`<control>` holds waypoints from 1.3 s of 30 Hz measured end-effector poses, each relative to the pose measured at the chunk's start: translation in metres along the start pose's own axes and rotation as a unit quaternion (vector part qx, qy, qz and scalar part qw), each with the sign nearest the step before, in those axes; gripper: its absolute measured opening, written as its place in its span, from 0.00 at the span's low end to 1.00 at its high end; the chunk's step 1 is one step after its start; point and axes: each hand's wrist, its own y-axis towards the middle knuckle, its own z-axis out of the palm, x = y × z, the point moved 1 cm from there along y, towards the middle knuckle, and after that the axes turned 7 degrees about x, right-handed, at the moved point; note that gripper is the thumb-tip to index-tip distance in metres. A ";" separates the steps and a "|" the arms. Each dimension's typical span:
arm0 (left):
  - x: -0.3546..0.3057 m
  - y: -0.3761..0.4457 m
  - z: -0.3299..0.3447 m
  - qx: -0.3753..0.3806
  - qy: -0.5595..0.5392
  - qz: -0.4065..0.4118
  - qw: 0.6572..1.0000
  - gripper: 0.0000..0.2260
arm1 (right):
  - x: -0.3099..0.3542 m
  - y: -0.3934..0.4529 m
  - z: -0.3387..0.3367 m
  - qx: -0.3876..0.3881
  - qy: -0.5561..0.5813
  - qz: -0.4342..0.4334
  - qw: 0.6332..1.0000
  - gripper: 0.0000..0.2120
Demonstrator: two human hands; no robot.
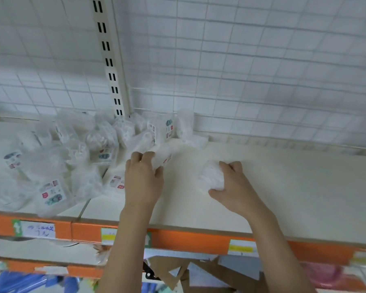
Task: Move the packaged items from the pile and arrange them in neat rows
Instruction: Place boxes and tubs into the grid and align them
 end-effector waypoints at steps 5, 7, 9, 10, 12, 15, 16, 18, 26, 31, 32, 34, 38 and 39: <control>-0.051 -0.027 0.022 0.005 -0.035 0.049 0.998 0.15 | -0.051 -0.040 -0.031 -0.084 0.090 0.040 0.992 0.31; -0.077 -0.037 0.036 0.013 -0.058 0.049 0.997 0.14 | -0.075 -0.053 -0.044 -0.103 0.131 0.067 0.984 0.35; -0.107 -0.047 0.052 0.021 -0.082 0.049 0.995 0.14 | -0.103 -0.066 -0.057 -0.115 0.158 0.081 0.977 0.43; -0.122 -0.053 0.061 0.023 -0.088 0.051 0.995 0.15 | -0.117 -0.073 -0.064 -0.117 0.161 0.080 0.977 0.45; -0.156 -0.068 0.082 0.022 -0.096 0.052 0.994 0.17 | -0.149 -0.087 -0.079 -0.123 0.146 0.064 0.980 0.43; -0.209 -0.094 0.117 0.020 -0.114 0.034 0.993 0.20 | -0.208 -0.109 -0.102 -0.128 0.090 0.039 0.987 0.34; -0.226 -0.103 0.128 0.022 -0.119 0.033 0.992 0.20 | -0.227 -0.117 -0.110 -0.135 0.074 0.031 0.988 0.32; -0.255 -0.119 0.147 0.026 -0.130 0.037 0.991 0.20 | -0.260 -0.130 -0.125 -0.171 0.056 0.004 0.984 0.28; -0.315 -0.145 0.179 0.015 -0.111 0.052 0.992 0.20 | -0.318 -0.156 -0.149 -0.257 0.008 -0.091 0.962 0.27; -0.320 -0.135 0.184 0.011 -0.099 0.062 0.993 0.20 | -0.326 -0.146 -0.154 -0.244 0.040 -0.123 0.961 0.31; -0.320 -0.131 0.185 0.012 -0.101 0.063 0.993 0.19 | -0.326 -0.143 -0.156 -0.245 0.044 -0.130 0.960 0.33; -0.322 -0.123 0.188 0.012 -0.107 0.060 0.992 0.19 | -0.326 -0.139 -0.159 -0.244 0.055 -0.142 0.958 0.34; -0.331 -0.113 0.198 0.021 -0.116 0.054 0.992 0.19 | -0.333 -0.131 -0.167 -0.240 0.067 -0.157 0.956 0.28; -0.334 -0.112 0.201 0.024 -0.120 0.056 0.991 0.19 | -0.337 -0.129 -0.169 -0.238 0.066 -0.157 0.956 0.27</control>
